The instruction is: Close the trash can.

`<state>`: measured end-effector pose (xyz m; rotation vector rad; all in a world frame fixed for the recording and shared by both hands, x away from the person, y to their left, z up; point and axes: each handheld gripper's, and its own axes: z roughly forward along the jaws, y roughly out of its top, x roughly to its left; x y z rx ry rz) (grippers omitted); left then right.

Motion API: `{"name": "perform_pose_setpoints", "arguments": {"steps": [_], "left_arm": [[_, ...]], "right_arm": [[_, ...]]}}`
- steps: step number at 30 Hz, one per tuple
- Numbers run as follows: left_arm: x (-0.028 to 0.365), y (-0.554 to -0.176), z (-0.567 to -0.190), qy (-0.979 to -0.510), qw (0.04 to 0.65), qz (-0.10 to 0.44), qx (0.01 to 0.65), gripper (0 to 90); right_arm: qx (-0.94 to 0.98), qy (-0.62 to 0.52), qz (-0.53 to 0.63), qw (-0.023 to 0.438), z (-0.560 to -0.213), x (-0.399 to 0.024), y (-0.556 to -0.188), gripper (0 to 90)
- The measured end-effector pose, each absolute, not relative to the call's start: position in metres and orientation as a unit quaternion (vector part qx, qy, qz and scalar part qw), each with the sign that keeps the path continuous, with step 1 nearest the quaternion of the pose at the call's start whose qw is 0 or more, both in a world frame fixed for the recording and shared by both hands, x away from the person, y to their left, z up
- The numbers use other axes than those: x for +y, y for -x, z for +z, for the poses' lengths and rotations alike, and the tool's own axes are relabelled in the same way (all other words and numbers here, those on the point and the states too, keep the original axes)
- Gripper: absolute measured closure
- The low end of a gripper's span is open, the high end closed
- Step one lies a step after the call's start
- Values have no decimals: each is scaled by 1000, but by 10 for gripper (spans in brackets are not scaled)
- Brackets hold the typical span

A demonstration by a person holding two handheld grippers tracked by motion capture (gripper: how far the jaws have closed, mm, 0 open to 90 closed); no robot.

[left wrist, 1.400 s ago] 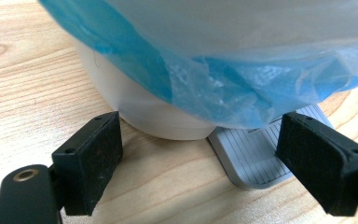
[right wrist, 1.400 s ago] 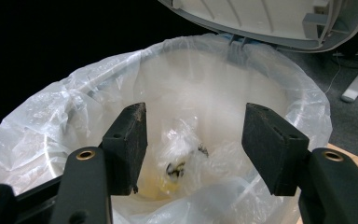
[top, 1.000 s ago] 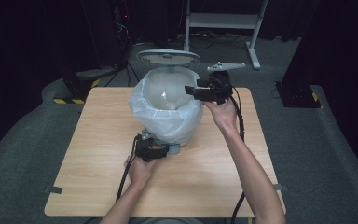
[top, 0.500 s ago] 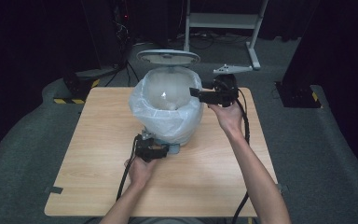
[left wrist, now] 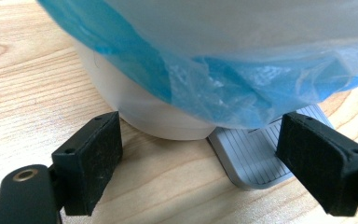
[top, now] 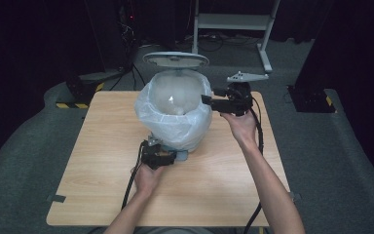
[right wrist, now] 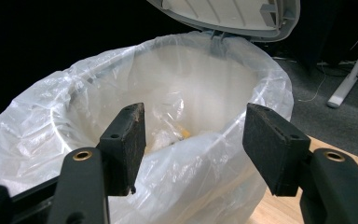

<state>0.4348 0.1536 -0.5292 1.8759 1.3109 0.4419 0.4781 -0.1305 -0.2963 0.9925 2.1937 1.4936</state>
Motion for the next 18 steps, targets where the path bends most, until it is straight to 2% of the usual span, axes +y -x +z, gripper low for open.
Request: {"name": "perform_pose_setpoints", "arguments": {"steps": [18], "left_arm": [[154, -435, -529, -740, 394, 174, 517, 146]], "right_arm": [[757, -350, 530, 152, -305, -144, -467, 393]]}}
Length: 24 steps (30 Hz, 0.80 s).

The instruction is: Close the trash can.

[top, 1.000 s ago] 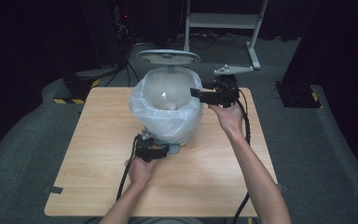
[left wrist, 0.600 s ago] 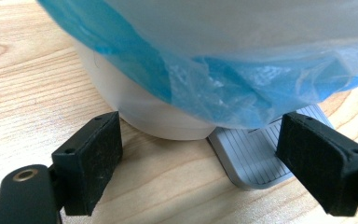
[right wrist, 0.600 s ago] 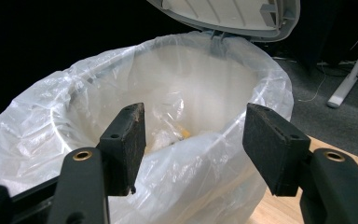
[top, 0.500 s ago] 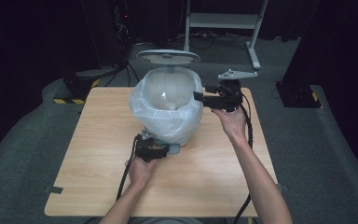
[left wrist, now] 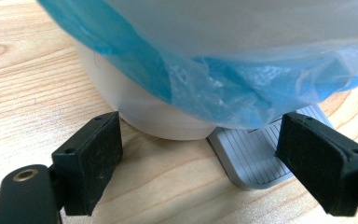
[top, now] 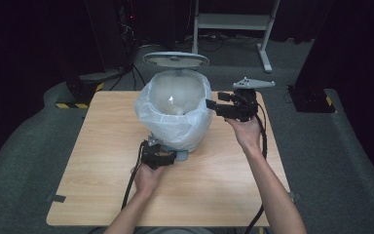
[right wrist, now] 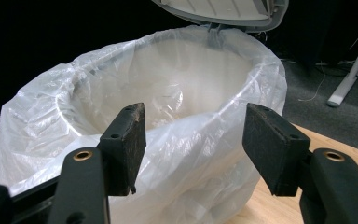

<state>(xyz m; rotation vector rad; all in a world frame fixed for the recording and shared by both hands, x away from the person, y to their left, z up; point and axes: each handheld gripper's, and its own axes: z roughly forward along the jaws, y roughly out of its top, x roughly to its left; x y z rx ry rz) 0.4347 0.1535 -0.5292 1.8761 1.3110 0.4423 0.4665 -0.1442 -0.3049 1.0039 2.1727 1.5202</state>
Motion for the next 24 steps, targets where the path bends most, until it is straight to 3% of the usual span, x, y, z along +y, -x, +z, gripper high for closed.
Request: {"name": "perform_pose_setpoints", "arguments": {"steps": [24], "left_arm": [[154, -435, -529, -740, 394, 174, 517, 147]], "right_arm": [[747, -364, 536, 150, -325, -164, -452, 389]]}}
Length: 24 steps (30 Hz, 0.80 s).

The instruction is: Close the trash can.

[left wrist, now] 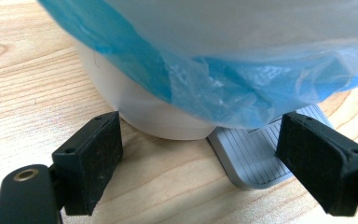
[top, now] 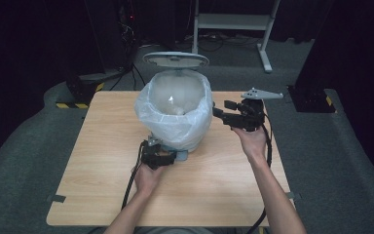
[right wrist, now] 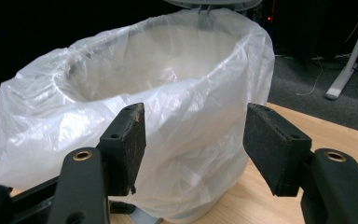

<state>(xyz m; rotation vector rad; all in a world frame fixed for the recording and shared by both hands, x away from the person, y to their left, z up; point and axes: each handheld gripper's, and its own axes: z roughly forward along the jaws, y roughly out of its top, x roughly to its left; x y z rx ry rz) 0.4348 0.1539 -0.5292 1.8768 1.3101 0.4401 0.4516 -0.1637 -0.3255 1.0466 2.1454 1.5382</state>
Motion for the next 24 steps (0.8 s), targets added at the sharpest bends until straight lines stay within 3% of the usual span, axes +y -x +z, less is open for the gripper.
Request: {"name": "perform_pose_setpoints", "arguments": {"steps": [24], "left_arm": [[154, -435, -529, -740, 395, 174, 517, 147]], "right_arm": [[751, -378, 521, 150, -366, -170, -435, 385]]}}
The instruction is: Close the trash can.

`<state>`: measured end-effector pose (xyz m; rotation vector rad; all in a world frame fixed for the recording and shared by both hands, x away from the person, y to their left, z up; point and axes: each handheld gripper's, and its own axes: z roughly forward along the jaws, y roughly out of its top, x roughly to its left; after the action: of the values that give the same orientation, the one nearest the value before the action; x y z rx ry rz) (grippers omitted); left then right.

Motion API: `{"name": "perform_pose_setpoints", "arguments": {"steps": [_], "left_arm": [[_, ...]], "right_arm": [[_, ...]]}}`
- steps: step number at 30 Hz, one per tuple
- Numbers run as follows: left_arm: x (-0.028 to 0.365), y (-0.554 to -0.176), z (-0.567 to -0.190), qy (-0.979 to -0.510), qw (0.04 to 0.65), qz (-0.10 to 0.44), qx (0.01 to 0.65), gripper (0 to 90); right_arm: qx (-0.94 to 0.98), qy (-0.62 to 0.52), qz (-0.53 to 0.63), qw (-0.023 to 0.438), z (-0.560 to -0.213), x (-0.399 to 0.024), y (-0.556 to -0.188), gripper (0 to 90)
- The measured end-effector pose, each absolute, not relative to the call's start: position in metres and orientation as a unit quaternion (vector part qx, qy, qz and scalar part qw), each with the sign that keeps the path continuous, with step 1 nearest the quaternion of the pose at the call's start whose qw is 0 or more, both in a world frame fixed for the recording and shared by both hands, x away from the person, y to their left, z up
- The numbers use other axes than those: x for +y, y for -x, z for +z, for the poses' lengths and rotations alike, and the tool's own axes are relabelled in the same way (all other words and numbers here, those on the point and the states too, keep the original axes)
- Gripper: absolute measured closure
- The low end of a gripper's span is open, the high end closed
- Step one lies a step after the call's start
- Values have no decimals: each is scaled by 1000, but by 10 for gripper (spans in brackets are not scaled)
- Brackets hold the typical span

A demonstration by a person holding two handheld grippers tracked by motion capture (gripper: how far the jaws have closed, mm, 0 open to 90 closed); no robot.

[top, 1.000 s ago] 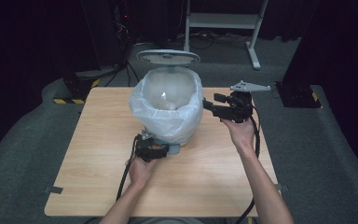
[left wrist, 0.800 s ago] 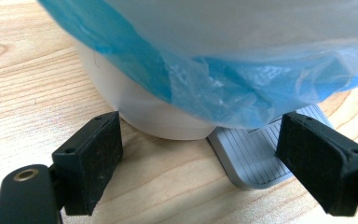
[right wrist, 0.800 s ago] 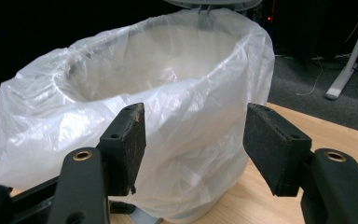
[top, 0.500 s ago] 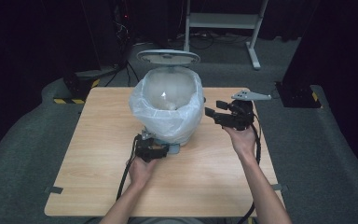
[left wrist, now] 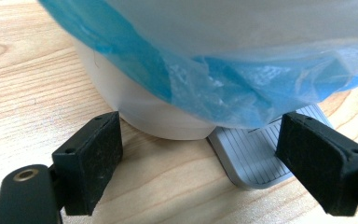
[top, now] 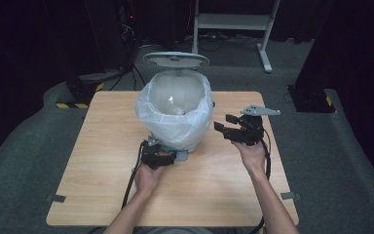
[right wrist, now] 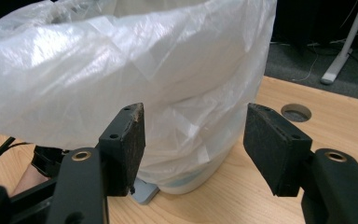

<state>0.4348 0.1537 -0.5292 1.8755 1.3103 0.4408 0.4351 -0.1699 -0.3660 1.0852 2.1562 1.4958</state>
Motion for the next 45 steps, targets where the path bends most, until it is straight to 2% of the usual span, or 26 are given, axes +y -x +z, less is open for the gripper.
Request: {"name": "perform_pose_setpoints", "arguments": {"steps": [45], "left_arm": [[153, -434, -529, -739, 395, 174, 518, 149]], "right_arm": [[748, -434, 488, 119, -445, -180, -423, 386]]}}
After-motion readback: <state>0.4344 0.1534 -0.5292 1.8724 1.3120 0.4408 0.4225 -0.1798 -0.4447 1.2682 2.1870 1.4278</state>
